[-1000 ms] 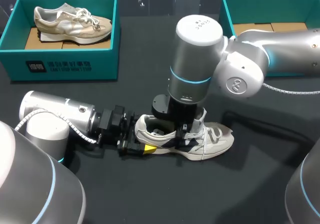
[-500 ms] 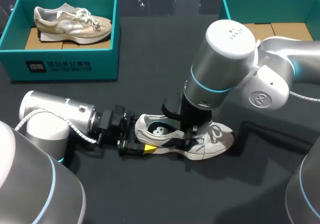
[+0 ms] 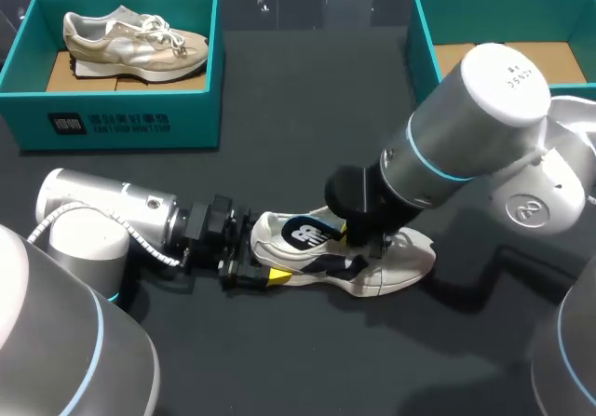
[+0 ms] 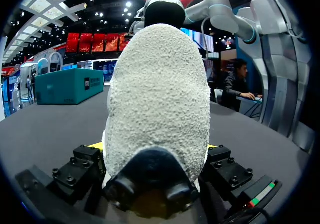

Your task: Take the shoe out of the shoebox, open the shoe tongue, remove and reinsert the insole, then place the shoe into the shoebox

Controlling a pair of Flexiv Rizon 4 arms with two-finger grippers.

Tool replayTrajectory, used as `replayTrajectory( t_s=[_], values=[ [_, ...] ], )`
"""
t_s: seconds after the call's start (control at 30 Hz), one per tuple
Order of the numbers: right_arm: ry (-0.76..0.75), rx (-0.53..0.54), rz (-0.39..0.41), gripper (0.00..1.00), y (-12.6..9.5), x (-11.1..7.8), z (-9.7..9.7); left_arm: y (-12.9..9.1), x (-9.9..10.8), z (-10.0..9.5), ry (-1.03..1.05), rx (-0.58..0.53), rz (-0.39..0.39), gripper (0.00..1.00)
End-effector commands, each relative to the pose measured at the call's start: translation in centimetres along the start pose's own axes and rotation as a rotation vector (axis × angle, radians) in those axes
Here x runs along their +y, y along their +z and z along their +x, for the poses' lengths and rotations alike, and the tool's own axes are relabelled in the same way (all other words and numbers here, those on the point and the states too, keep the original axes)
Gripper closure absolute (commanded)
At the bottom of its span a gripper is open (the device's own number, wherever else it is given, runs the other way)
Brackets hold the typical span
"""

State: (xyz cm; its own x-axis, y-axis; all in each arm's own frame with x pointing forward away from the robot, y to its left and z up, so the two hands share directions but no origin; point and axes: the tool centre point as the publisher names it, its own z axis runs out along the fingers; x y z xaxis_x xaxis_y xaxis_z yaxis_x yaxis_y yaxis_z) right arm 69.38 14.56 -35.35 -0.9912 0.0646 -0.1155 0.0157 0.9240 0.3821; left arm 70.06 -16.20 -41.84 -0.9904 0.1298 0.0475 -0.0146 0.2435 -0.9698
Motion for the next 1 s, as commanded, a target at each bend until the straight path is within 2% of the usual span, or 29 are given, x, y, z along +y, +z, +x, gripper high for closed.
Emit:
replayTrajectory(
  t_s=[0.03,0.3,0.53,0.73,0.87,0.9,0.97,1.0],
  values=[
    [-0.028,-0.009,-0.084,1.0,-1.1,0.0,0.3,0.1,0.2,-0.1,0.0,-0.001,-0.001,1.0],
    [-0.169,-0.012,-0.104,1.0,-2.3,4.1,-0.3,0.1,0.2,-0.1,0.0,-0.001,-0.001,1.0],
    [-0.257,0.05,-0.09,1.0,-1.8,7.0,-0.2,0.1,0.2,-0.1,0.0,-0.001,-0.001,1.0],
    [-0.301,0.095,-0.081,1.0,-1.2,8.6,-0.5,0.1,0.2,-0.1,0.0,-0.001,-0.001,1.0],
    [-0.284,0.128,-0.087,1.0,-0.6,8.7,-0.7,0.1,0.2,-0.1,0.0,-0.001,-0.001,1.0],
    [-0.276,0.132,-0.091,0.95,-0.5,8.6,-0.7,0.1,0.2,-0.1,0.0,-0.001,-0.001,1.0],
    [-0.256,0.139,-0.105,0.74,-0.5,8.5,-0.7,0.1,0.2,-0.1,0.0,-0.001,-0.001,1.0],
    [-0.246,0.144,-0.111,0.71,-0.5,8.5,-0.7,0.1,0.2,-0.1,0.0,-0.001,-0.001,1.0]
  ],
)
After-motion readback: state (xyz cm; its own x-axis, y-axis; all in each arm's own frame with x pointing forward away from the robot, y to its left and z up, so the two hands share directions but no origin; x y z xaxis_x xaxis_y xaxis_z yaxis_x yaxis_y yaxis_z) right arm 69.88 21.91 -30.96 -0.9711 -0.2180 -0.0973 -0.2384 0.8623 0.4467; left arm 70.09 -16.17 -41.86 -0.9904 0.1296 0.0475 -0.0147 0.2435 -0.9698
